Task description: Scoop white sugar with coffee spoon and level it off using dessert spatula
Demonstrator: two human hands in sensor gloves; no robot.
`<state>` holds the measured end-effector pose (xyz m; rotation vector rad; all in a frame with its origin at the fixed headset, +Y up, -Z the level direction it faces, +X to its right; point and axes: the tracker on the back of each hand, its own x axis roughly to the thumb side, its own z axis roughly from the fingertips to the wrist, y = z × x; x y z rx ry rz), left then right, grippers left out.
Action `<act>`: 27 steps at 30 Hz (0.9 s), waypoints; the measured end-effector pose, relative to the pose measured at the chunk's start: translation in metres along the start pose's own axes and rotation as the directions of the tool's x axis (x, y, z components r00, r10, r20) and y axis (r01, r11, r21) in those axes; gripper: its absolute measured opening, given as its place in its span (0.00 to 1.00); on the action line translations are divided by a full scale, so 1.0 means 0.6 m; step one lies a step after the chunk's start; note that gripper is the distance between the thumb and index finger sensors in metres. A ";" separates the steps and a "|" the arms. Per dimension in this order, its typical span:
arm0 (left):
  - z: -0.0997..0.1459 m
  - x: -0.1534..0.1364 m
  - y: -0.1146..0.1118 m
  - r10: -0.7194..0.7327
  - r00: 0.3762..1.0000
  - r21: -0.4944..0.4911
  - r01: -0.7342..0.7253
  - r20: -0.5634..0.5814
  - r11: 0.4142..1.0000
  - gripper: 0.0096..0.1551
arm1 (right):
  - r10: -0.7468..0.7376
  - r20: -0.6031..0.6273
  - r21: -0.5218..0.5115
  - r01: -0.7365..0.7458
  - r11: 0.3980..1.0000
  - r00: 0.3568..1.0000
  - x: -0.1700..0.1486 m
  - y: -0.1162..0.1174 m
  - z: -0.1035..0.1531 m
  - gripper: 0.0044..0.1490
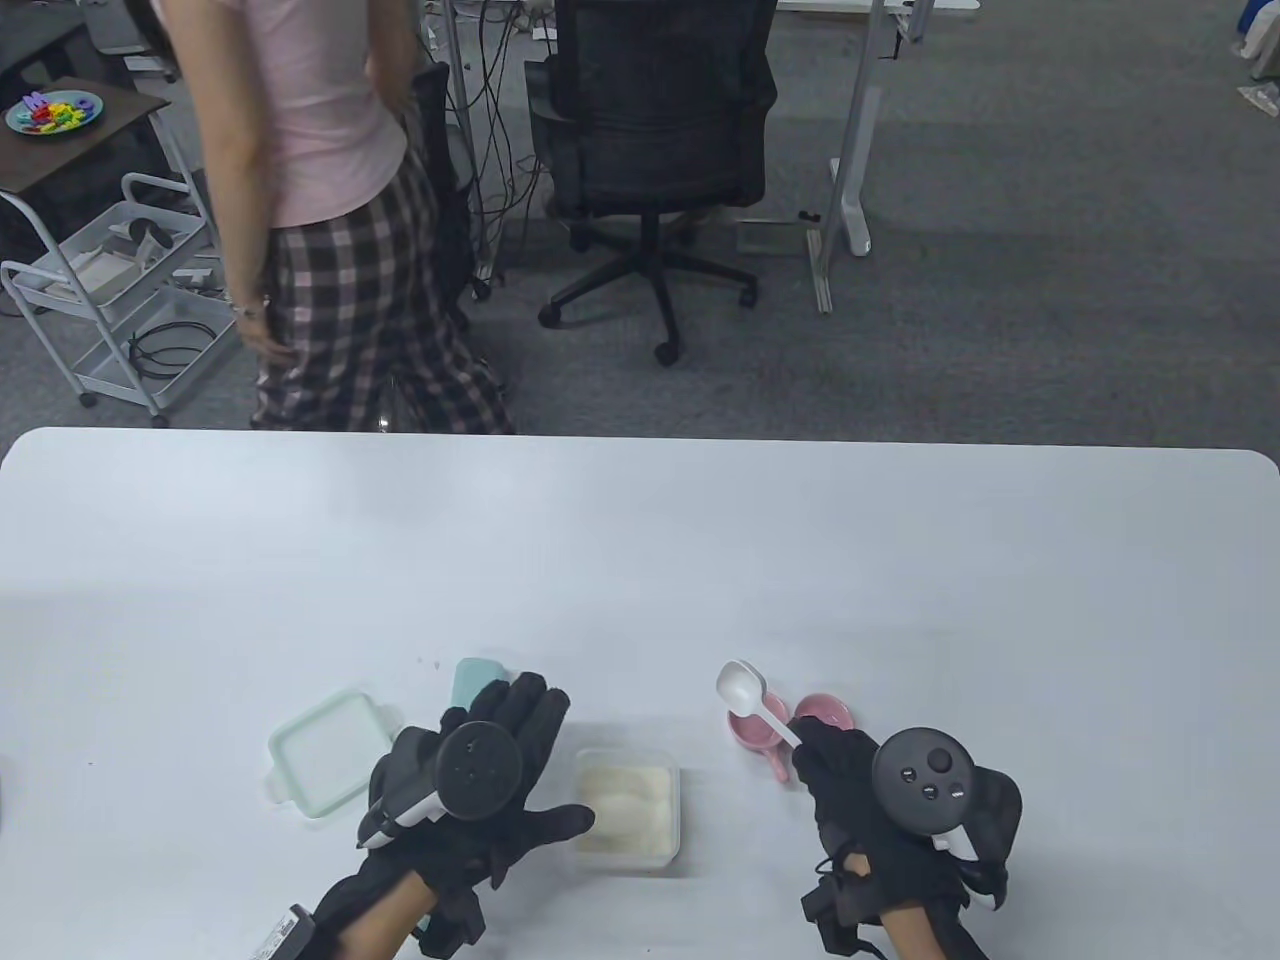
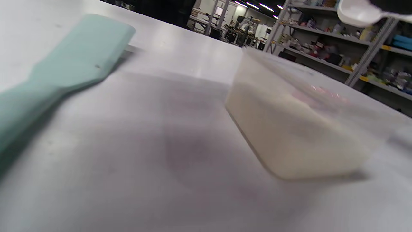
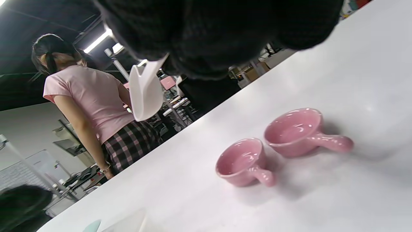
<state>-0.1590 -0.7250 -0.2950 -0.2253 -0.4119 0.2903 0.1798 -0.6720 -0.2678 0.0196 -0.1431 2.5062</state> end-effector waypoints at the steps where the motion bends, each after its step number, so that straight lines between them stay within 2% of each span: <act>1: -0.003 0.007 -0.007 -0.024 1.000 -0.002 0.024 0.014 1.000 0.67 | 0.020 0.024 -0.001 -0.020 1.000 0.999 0.007 0.003 0.002 0.27; 7: -0.022 0.031 -0.030 0.005 0.999 -0.048 -0.003 0.036 0.999 0.70 | 0.152 0.150 0.026 -0.157 0.987 0.977 0.041 0.024 0.016 0.27; 13: -0.033 0.036 -0.051 -0.069 0.997 -0.097 0.071 0.027 0.993 0.70 | 0.273 0.253 0.088 -0.303 0.949 0.928 0.066 0.065 0.025 0.26; 15: -0.035 0.038 -0.058 -0.105 0.994 -0.104 0.107 0.018 0.989 0.69 | 0.324 0.275 0.097 -0.362 0.927 0.905 0.072 0.082 0.028 0.26; 22: -0.038 0.033 -0.061 -0.040 0.999 -0.119 0.042 0.015 0.992 0.68 | 0.459 0.322 0.068 -0.504 0.861 0.828 0.090 0.129 0.036 0.26; 27: -0.038 0.034 -0.061 -0.050 0.999 -0.125 0.051 0.010 0.991 0.69 | 0.468 0.345 0.072 -0.520 0.851 0.814 0.098 0.144 0.039 0.26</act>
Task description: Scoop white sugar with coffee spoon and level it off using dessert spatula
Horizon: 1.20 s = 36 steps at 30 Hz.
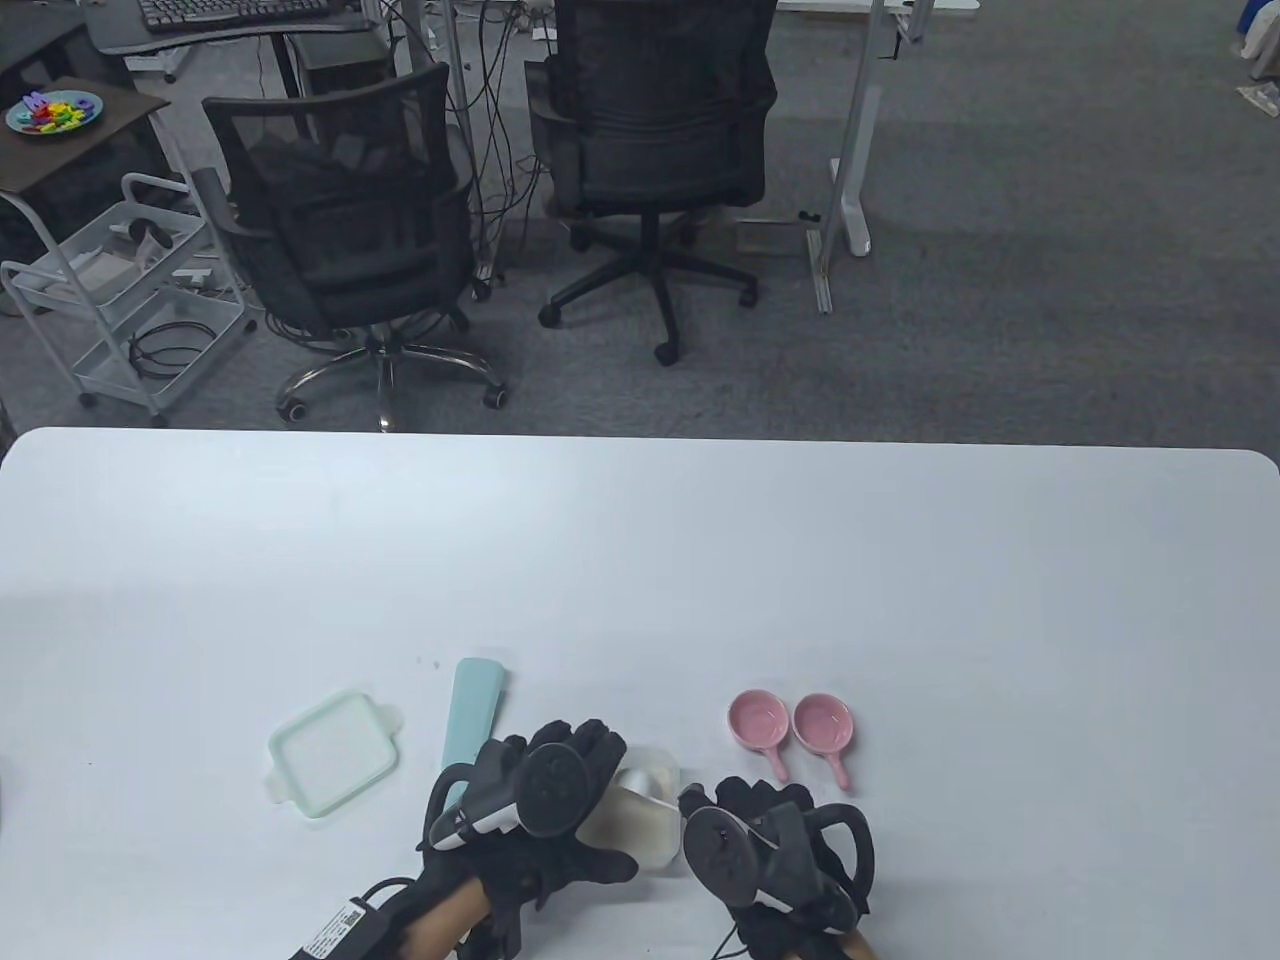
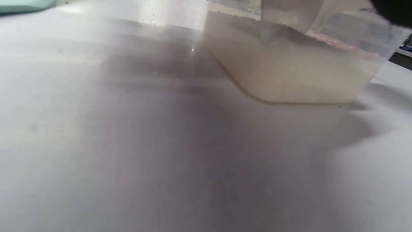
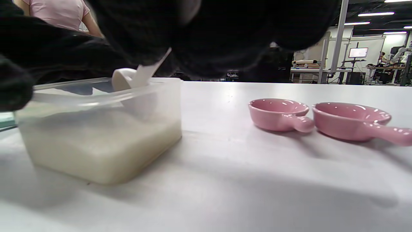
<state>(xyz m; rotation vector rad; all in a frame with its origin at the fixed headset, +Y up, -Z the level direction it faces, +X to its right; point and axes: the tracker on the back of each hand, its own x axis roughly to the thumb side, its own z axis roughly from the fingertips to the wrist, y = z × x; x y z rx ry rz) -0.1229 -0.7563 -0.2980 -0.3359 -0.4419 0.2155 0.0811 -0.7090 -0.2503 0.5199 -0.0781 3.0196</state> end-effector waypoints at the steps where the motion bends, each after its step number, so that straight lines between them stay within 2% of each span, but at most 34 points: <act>1: 0.000 0.000 0.000 0.001 1.000 -0.001 -0.001 -0.001 1.000 0.68 | -0.022 0.004 0.018 0.022 1.000 1.000 -0.001 0.001 -0.001 0.26; 6: 0.000 0.000 0.000 0.005 1.000 -0.003 -0.005 -0.001 1.000 0.69 | -0.213 -0.030 0.112 0.215 0.970 0.977 -0.017 0.011 -0.006 0.26; 10: 0.000 -0.001 -0.001 0.014 1.000 -0.004 -0.014 0.001 1.000 0.69 | -0.384 -0.138 0.164 0.403 0.900 0.913 -0.044 0.016 -0.013 0.27; 15: 0.000 -0.002 -0.003 0.032 0.999 -0.009 -0.032 0.001 0.999 0.69 | -0.595 -0.285 0.193 0.653 0.732 0.751 -0.095 0.019 -0.012 0.28; 18: 0.000 -0.002 -0.003 0.038 0.999 -0.010 -0.038 0.002 0.999 0.69 | -0.668 -0.330 0.194 0.740 0.644 0.667 -0.118 0.021 -0.011 0.28; 20: 0.001 -0.003 -0.004 0.038 0.999 -0.009 -0.038 0.003 0.999 0.69 | -0.696 -0.338 0.187 0.770 0.610 0.633 -0.127 0.021 -0.011 0.28; 32: 0.001 -0.005 -0.005 0.045 0.999 -0.006 -0.045 0.005 0.999 0.68 | -0.711 -0.325 0.181 0.779 0.600 0.623 -0.129 0.016 -0.010 0.28; 36: 0.011 -0.010 0.015 0.094 0.996 -0.012 -0.094 0.005 0.995 0.69 | -0.721 -0.320 0.176 0.786 0.592 0.615 -0.130 0.014 -0.010 0.28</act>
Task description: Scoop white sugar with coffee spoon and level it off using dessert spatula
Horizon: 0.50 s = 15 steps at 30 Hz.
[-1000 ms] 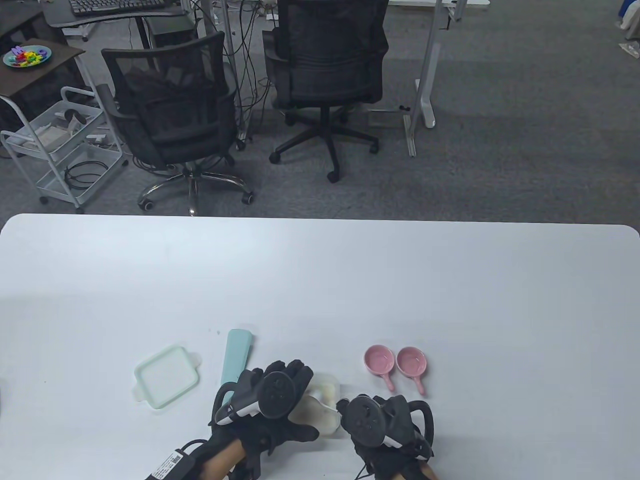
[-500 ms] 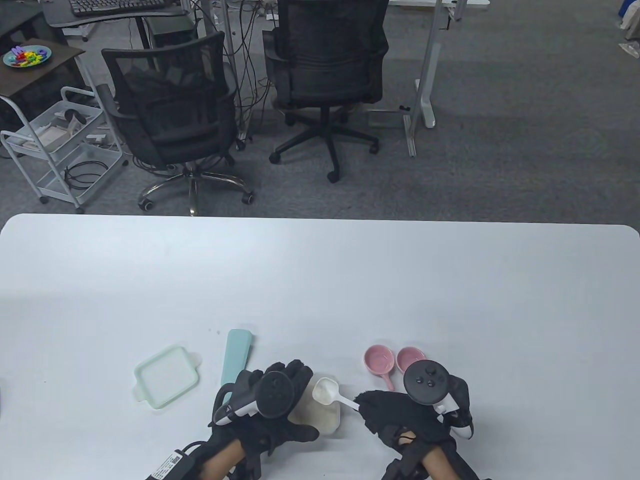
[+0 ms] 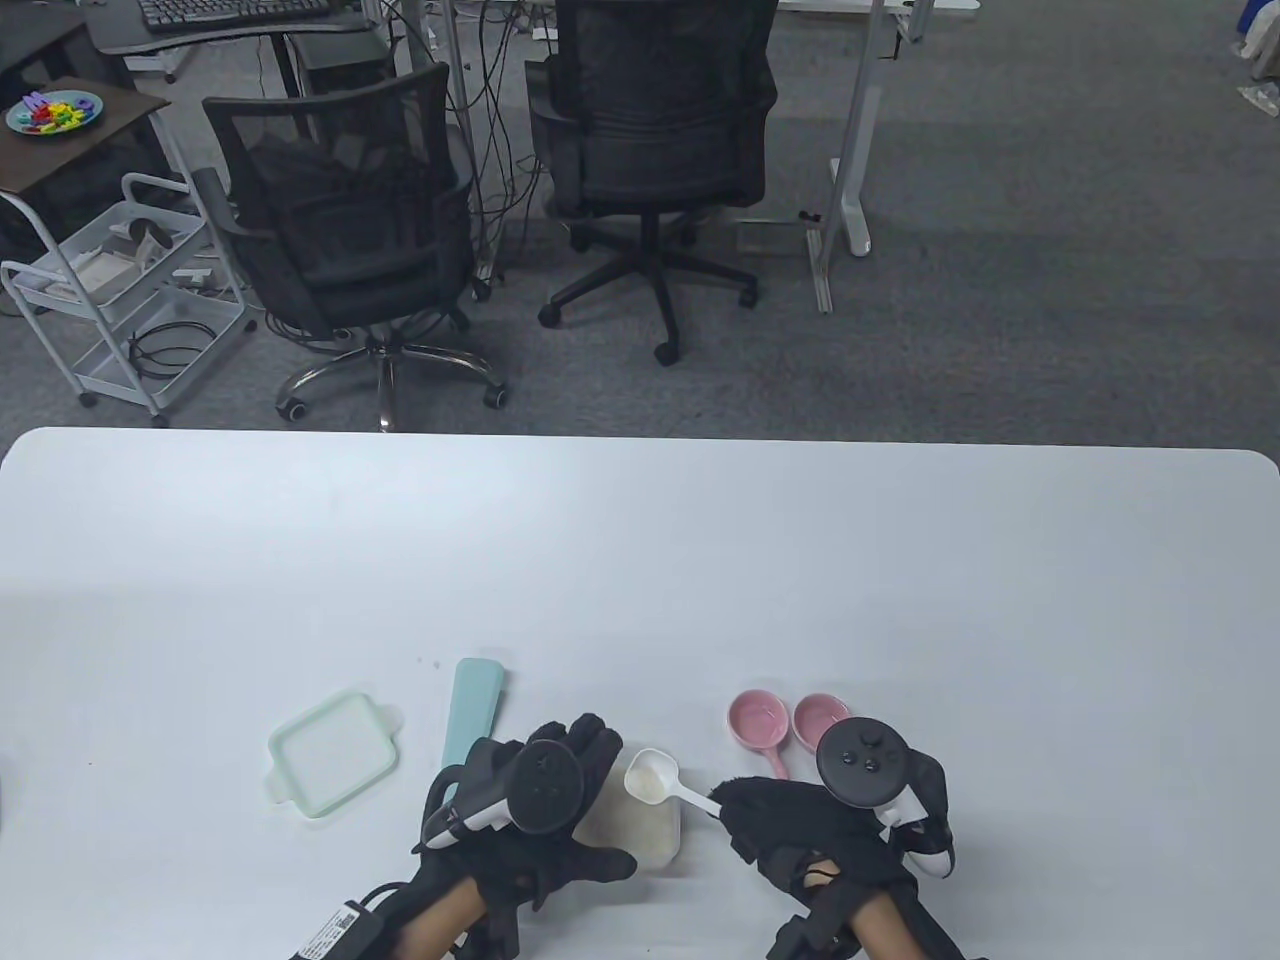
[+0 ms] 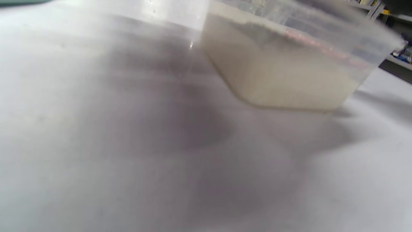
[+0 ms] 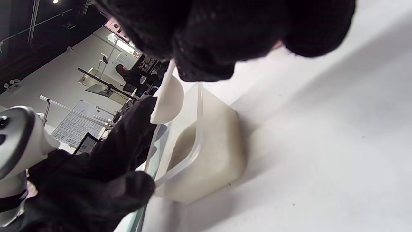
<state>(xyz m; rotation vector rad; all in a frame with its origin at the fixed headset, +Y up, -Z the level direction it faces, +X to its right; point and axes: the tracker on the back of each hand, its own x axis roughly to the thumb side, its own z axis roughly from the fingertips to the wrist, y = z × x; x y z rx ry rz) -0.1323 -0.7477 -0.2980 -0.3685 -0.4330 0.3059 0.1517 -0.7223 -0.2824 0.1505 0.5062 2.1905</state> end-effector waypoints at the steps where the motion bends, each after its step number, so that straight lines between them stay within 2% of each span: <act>1: 0.008 -0.002 0.013 0.042 0.999 0.027 -0.041 -0.008 0.999 0.68 | -0.006 0.002 -0.002 0.006 1.000 1.000 0.000 -0.001 0.000 0.28; 3: 0.026 -0.008 0.037 0.109 0.994 0.090 -0.108 -0.007 0.990 0.68 | -0.009 0.005 -0.005 0.009 1.000 1.000 0.000 -0.002 0.001 0.28; 5: 0.045 -0.018 0.061 0.136 0.989 0.159 -0.125 -0.065 0.979 0.65 | -0.012 0.009 -0.008 0.012 1.000 1.000 0.000 -0.003 0.002 0.28; 8: 0.074 -0.043 0.091 0.108 0.938 0.221 -0.036 -0.328 0.975 0.59 | -0.018 0.014 -0.011 0.018 1.000 1.000 0.001 -0.003 0.002 0.28; 10: 0.087 -0.064 0.099 0.082 0.848 0.185 0.019 -0.524 0.983 0.57 | -0.015 0.016 -0.013 0.015 1.000 1.000 0.001 -0.004 0.002 0.28; 11: 0.090 -0.077 0.096 0.055 0.802 0.127 0.026 -0.595 0.992 0.56 | -0.016 0.016 -0.014 0.016 1.000 1.000 0.001 -0.003 0.002 0.28; 15: 0.077 -0.103 0.075 -0.131 0.686 -0.084 0.101 -0.715 0.991 0.49 | -0.009 0.009 -0.014 0.009 1.000 1.000 0.001 -0.003 0.002 0.28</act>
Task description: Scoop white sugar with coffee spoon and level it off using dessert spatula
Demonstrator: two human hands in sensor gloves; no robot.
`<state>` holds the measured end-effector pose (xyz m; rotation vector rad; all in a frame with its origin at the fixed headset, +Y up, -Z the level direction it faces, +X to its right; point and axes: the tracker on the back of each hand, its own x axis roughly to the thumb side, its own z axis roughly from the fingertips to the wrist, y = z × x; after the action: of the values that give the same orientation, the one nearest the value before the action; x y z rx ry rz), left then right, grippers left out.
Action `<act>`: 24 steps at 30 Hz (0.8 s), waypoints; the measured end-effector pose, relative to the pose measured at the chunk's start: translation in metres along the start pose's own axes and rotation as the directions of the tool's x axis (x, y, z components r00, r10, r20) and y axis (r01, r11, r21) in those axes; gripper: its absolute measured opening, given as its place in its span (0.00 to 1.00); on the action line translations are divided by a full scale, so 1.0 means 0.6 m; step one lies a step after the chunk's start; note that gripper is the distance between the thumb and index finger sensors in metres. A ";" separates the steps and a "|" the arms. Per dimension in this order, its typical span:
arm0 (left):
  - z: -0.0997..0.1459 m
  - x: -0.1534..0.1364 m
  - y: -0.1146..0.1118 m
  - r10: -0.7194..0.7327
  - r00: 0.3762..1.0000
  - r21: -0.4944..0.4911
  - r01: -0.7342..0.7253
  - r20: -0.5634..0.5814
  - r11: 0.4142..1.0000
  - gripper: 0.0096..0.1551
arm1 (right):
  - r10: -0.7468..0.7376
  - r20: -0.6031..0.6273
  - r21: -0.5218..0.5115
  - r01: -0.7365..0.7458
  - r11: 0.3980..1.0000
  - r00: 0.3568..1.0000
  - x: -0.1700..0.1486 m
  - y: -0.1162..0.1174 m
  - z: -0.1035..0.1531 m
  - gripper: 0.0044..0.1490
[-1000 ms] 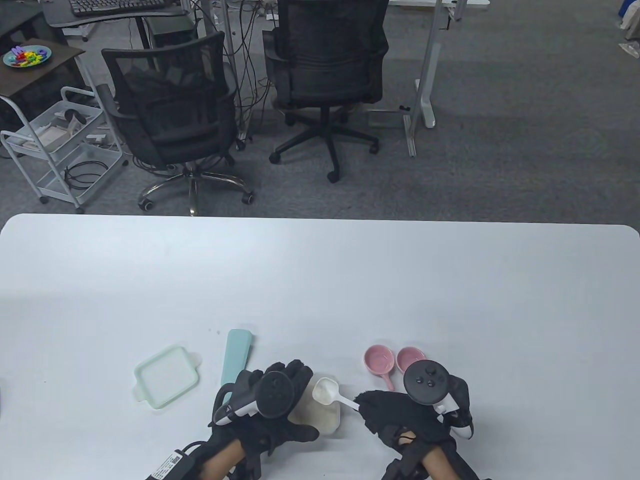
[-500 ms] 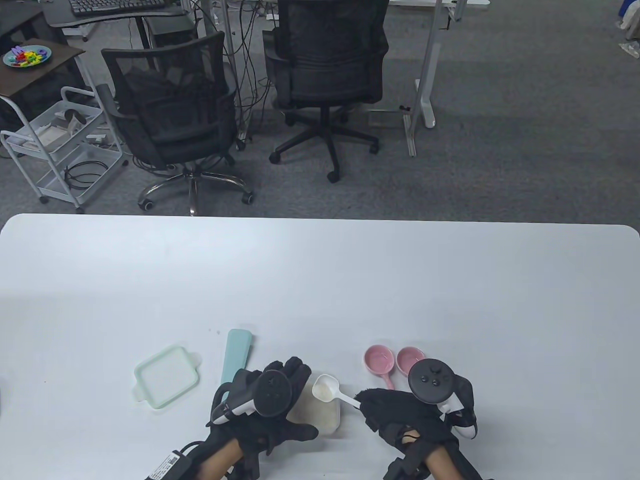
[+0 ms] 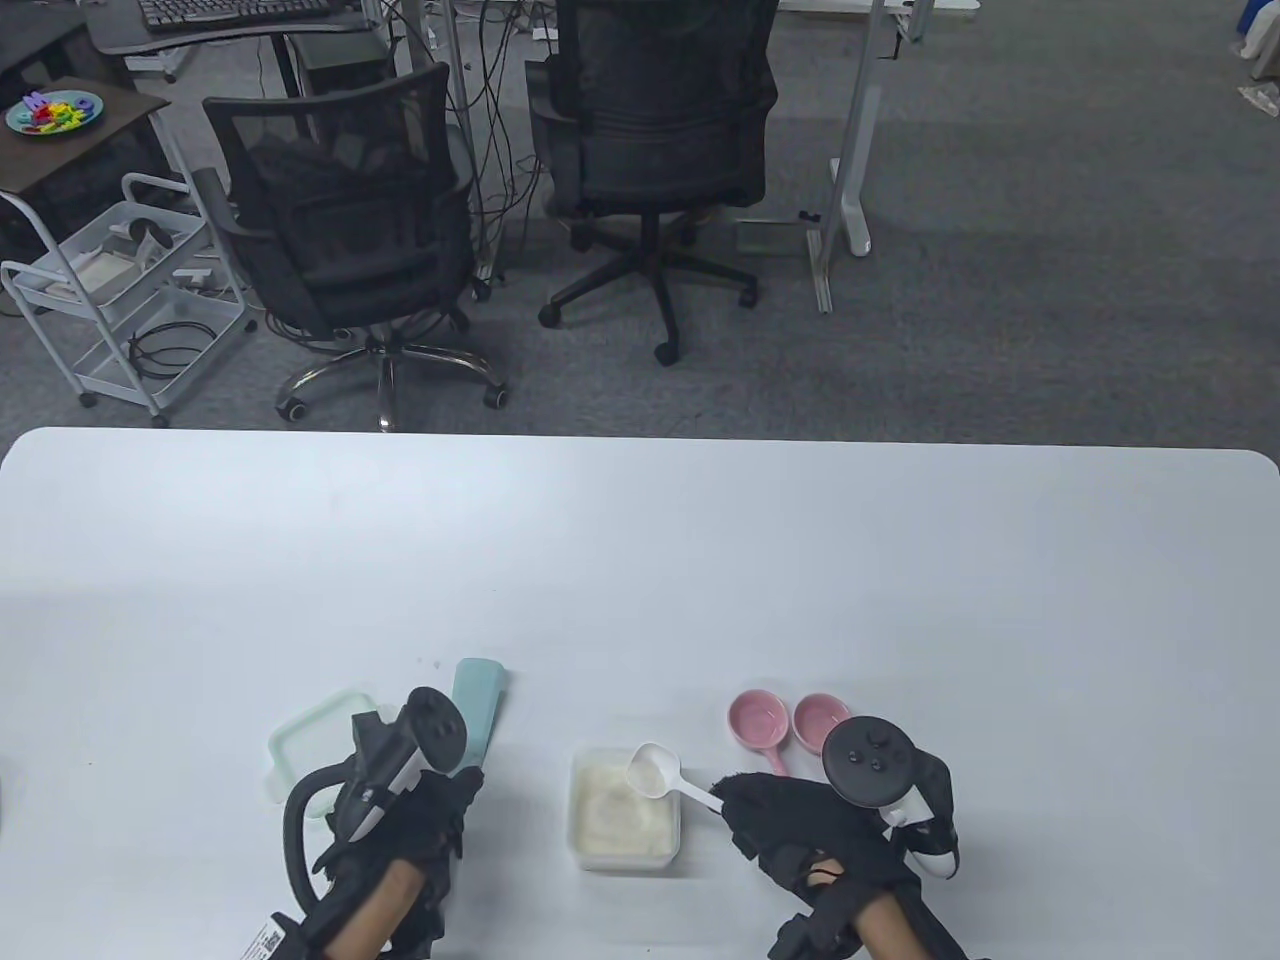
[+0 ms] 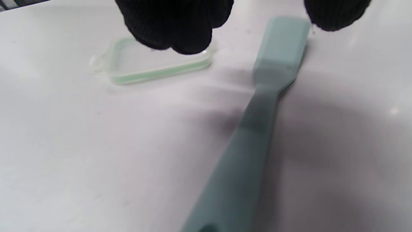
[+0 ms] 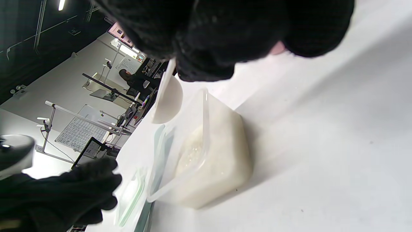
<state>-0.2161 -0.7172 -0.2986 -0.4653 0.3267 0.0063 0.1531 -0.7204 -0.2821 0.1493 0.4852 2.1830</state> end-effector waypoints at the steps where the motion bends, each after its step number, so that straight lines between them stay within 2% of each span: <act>1: -0.006 0.004 -0.010 -0.070 0.997 -0.036 0.068 -0.045 0.997 0.48 | 0.003 -0.002 -0.001 -0.003 1.000 1.000 0.000 0.000 0.001 0.28; 6: -0.027 0.029 -0.050 -0.253 0.963 -0.101 0.243 -0.096 0.965 0.43 | 0.007 0.002 -0.001 -0.007 1.000 1.000 0.001 0.000 0.001 0.28; 7: -0.023 0.034 -0.051 -0.266 0.958 -0.078 0.259 -0.105 0.963 0.43 | 0.008 0.003 -0.002 -0.008 1.000 1.000 0.001 0.000 0.001 0.28; 11: -0.015 0.059 -0.059 -0.312 0.945 0.003 0.314 -0.101 0.949 0.36 | 0.026 0.000 -0.004 -0.026 1.000 1.000 0.001 0.001 0.002 0.28; 17: -0.020 0.054 -0.056 -0.252 0.964 -0.024 0.251 -0.086 0.968 0.35 | 0.032 0.002 -0.002 -0.032 0.999 0.999 0.002 0.002 0.003 0.28; 22: -0.015 0.042 -0.046 -0.184 0.981 0.023 0.186 -0.056 0.982 0.34 | 0.045 0.000 0.000 -0.045 0.999 0.999 0.004 0.004 0.002 0.28; 24: -0.012 0.048 -0.047 -0.200 0.978 0.041 0.202 -0.054 0.978 0.34 | 0.044 0.000 0.001 -0.044 0.999 0.999 0.004 0.005 0.003 0.28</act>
<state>-0.1887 -0.7473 -0.3011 -0.4517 0.3264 -0.2098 0.1498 -0.7199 -0.2795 0.1621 0.4870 2.2263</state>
